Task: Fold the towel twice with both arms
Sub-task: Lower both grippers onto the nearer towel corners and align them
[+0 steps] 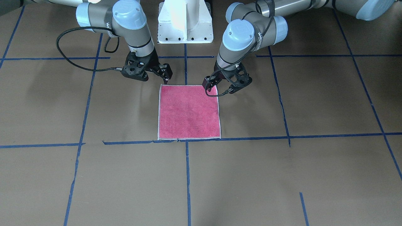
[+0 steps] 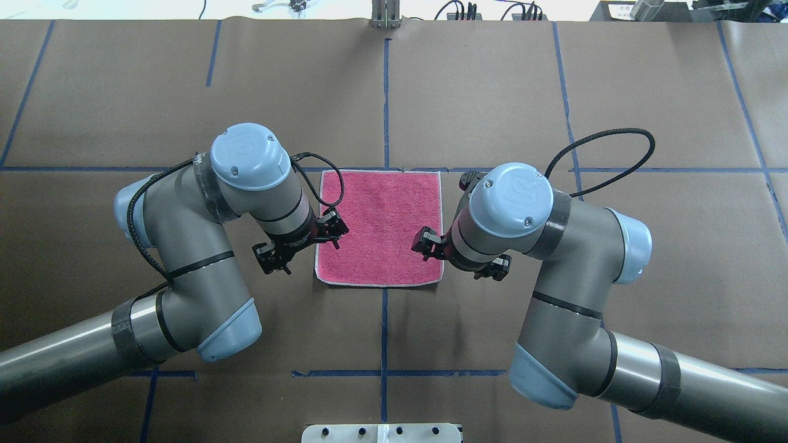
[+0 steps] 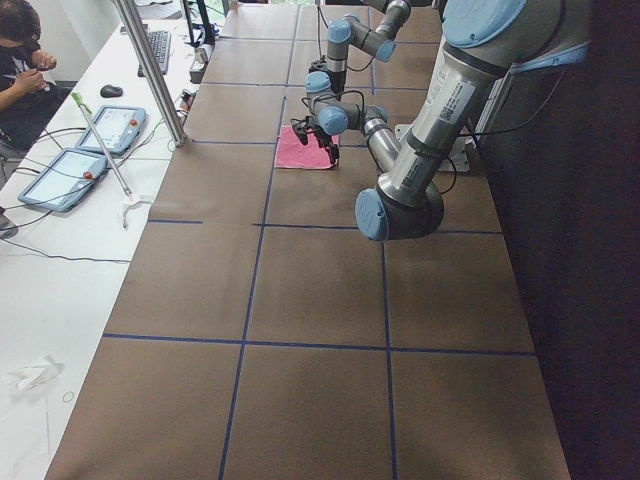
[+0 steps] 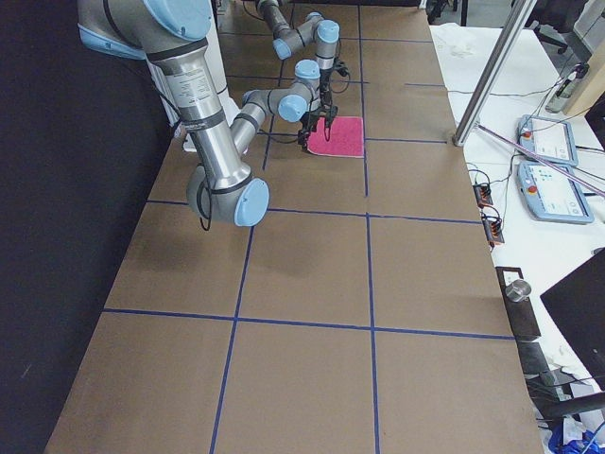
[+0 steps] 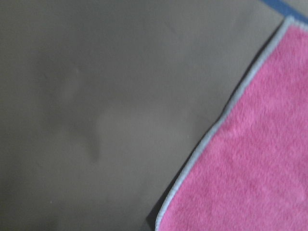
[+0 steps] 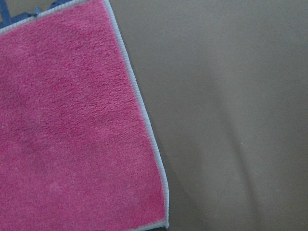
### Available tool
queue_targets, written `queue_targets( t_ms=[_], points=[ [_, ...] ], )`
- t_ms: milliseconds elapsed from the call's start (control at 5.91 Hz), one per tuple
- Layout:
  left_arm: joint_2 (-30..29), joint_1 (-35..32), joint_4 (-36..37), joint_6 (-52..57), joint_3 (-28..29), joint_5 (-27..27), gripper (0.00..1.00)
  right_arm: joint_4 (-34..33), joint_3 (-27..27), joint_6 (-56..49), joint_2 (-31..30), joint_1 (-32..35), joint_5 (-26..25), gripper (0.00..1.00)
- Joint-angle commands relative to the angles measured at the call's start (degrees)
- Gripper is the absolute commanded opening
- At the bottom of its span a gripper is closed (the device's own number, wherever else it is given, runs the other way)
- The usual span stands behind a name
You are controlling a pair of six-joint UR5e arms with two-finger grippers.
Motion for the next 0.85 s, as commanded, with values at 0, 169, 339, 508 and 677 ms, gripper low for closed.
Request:
queue_targets(
  t_ms=[0, 169, 339, 508, 677],
  points=[
    [0.6, 1.1, 0.0, 1.0, 0.0, 0.5, 1.00, 0.0, -1.0, 0.0, 1.0, -0.9, -1.5, 1.00],
    [0.7, 1.2, 0.0, 0.9, 0.1, 1.9, 1.00, 0.1, -2.6, 1.0, 1.3, -0.9, -1.5, 1.00],
    [0.8, 1.2, 0.1, 0.9, 0.2, 2.5, 1.00, 0.2, -3.9, 4.4, 1.2, -0.9, -1.5, 1.00],
    [1.2, 1.2, 0.0, 0.7, 0.1, 2.5, 1.00, 0.9, -4.6, 8.1, 1.1, -0.7, -1.5, 1.00],
    [1.2, 1.7, 0.0, 0.4, 0.3, 2.5, 1.00, 0.9, -5.1, 10.7, 1.1, -0.6, -1.4, 1.00]
  ],
)
